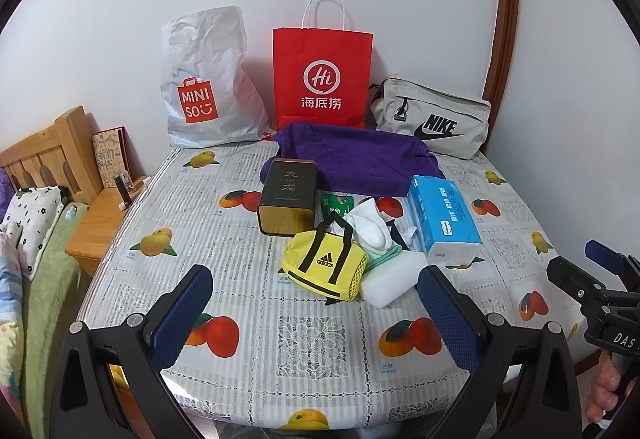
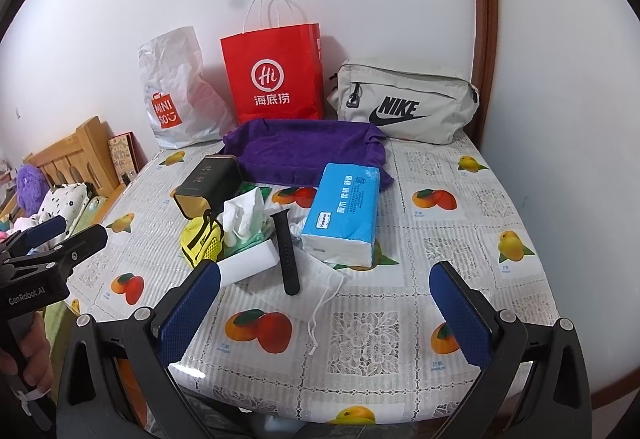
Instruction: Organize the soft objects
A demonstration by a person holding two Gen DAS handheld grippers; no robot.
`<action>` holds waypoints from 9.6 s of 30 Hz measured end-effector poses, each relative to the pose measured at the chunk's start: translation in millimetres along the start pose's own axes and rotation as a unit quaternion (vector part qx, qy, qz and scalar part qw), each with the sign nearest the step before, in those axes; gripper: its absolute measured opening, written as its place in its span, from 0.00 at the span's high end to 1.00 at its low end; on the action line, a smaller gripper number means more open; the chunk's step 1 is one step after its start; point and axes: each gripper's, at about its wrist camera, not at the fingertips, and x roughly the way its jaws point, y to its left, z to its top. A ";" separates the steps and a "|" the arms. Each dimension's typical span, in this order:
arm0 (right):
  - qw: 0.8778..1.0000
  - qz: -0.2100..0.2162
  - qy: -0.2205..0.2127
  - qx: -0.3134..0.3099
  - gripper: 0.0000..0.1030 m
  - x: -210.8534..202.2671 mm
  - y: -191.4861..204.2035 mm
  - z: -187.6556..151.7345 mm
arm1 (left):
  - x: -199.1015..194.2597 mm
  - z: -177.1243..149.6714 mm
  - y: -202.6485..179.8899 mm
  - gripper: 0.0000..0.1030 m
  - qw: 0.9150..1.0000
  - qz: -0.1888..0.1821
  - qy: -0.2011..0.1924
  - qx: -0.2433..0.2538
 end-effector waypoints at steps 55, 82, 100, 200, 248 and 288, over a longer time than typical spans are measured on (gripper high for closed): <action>1.000 0.010 0.006 -0.008 0.00 11.9 3.6 -2.3 | 28.1 -12.4 4.4 0.00 0.999 -0.033 0.035 -0.002; 0.993 0.029 0.106 -0.031 0.00 126.6 9.0 -32.1 | 167.6 -14.0 -16.8 0.00 0.992 -0.059 0.102 0.048; 0.990 0.054 0.122 -0.046 0.00 151.2 26.7 -26.7 | 161.3 -24.5 39.3 0.71 0.995 -0.039 0.087 0.020; 0.996 0.068 0.053 -0.036 0.21 243.2 -17.5 167.7 | 230.8 189.4 32.5 0.86 0.994 -0.105 0.040 0.010; 0.980 0.062 0.189 -0.003 0.20 445.2 -37.8 195.2 | 386.8 218.6 -13.6 0.81 0.979 -0.158 0.129 0.014; 0.990 0.069 0.124 -0.006 0.10 304.2 -50.0 171.7 | 274.8 180.5 4.1 0.33 0.989 -0.063 0.133 0.007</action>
